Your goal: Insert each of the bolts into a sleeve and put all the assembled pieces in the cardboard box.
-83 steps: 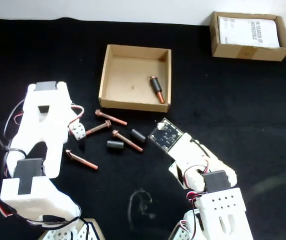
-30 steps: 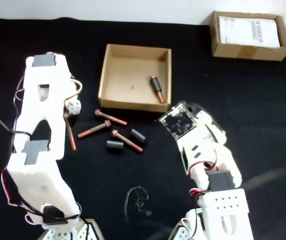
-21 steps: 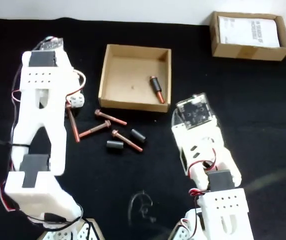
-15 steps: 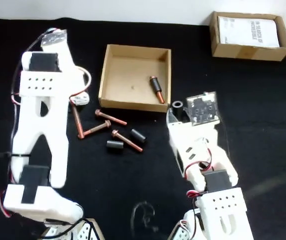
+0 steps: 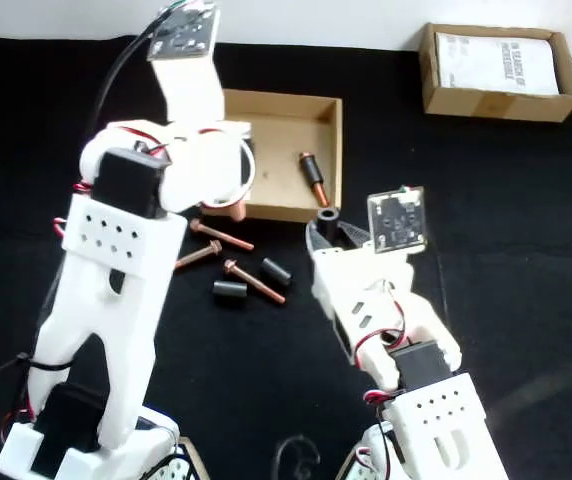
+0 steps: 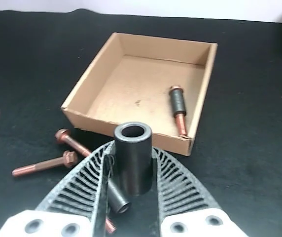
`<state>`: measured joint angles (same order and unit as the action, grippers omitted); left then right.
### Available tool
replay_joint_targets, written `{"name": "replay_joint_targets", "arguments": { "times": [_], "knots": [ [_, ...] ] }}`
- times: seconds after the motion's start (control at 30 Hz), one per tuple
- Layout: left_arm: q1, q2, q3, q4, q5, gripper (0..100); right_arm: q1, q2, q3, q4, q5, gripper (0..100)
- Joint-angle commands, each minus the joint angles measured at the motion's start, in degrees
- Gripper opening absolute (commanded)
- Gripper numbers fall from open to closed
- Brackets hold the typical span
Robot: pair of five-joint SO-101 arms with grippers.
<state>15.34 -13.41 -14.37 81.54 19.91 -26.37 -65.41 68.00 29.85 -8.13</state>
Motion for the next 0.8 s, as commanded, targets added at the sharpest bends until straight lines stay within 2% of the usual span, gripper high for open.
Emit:
{"name": "replay_joint_targets", "arguments": {
  "times": [0.0,0.4,0.6,0.77],
  "knots": [
    [2.0,-2.4,-2.2,-4.5,-0.4,1,-1.7,-1.5,-3.5,0.2,-0.3,0.8],
    [9.8,-2.3,-2.2,-8.8,-0.4,1,-2.9,-1.5,-3.6,-0.2,-0.3,0.8],
    [11.4,-2.2,-2.1,-14.4,-0.4,1,-3.0,-1.5,-3.6,-3.0,-0.3,0.8],
    [11.5,-2.3,0.9,-15.4,-0.4,1,-3.0,-1.5,-3.9,-3.0,-0.3,0.8]
  ]
}}
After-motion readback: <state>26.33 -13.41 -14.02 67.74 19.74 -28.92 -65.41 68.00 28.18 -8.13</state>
